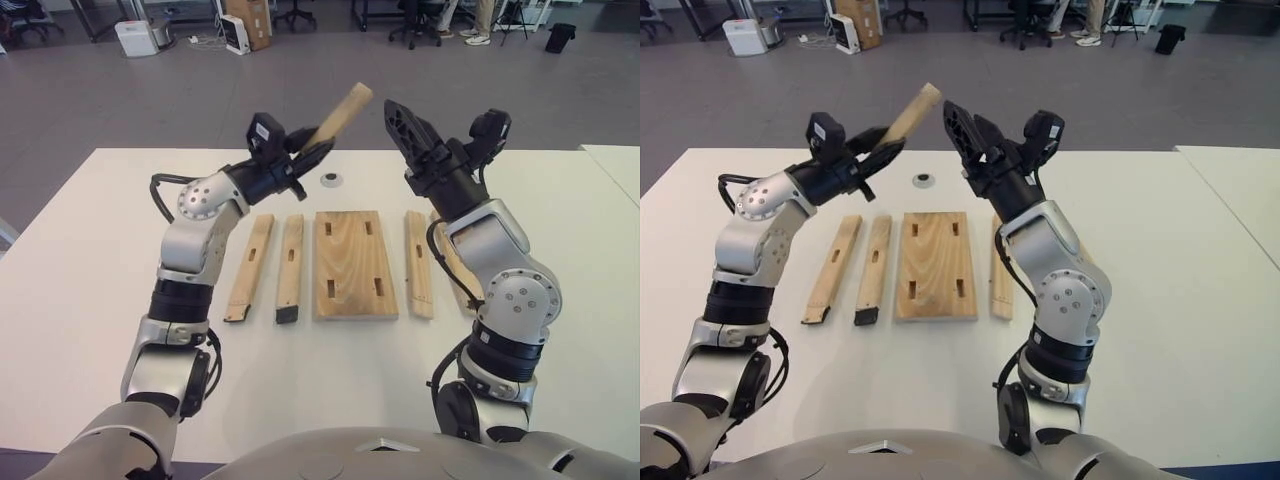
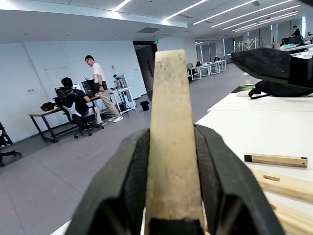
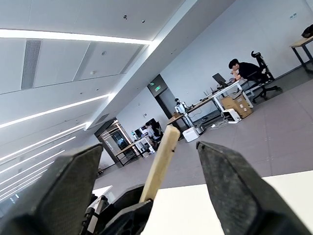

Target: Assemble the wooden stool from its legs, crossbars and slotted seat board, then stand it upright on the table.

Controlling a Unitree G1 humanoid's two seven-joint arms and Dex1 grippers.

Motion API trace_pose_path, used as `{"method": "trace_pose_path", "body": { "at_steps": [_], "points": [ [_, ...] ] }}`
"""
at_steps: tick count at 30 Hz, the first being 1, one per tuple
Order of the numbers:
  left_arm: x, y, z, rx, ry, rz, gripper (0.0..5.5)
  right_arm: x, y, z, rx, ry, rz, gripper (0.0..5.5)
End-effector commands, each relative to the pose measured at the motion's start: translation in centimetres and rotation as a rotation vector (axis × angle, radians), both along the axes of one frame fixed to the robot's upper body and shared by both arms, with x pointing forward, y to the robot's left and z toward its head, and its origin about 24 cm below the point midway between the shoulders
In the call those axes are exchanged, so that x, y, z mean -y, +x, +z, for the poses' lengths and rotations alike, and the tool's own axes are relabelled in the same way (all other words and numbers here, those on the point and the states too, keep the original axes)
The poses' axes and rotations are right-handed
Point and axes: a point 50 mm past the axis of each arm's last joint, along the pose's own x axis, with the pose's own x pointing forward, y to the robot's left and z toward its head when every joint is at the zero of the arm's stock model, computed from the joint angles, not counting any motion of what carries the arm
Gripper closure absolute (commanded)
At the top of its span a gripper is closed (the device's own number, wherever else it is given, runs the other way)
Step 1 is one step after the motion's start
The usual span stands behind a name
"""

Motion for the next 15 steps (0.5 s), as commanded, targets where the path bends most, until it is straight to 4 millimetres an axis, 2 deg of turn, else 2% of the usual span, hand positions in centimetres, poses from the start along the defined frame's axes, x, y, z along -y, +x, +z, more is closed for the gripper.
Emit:
{"method": "trace_pose_path", "body": {
  "at_steps": [1,6,15],
  "points": [
    [1.3,-0.8,0.5,0.017,-0.04,-0.073,4.22,-0.7,0.1,0.5,-0.005,0.014,0.038,1.93],
    [1.8,-1.4,0.6,0.044,-0.064,-0.102,4.22,-0.9,0.4,0.2,-0.043,0.057,0.034,1.93],
    [1.9,-2.3,-0.3,0.034,-0.052,-0.124,4.22,-0.9,0.5,0.7,-0.039,0.148,0.056,3.55]
  ]
}}
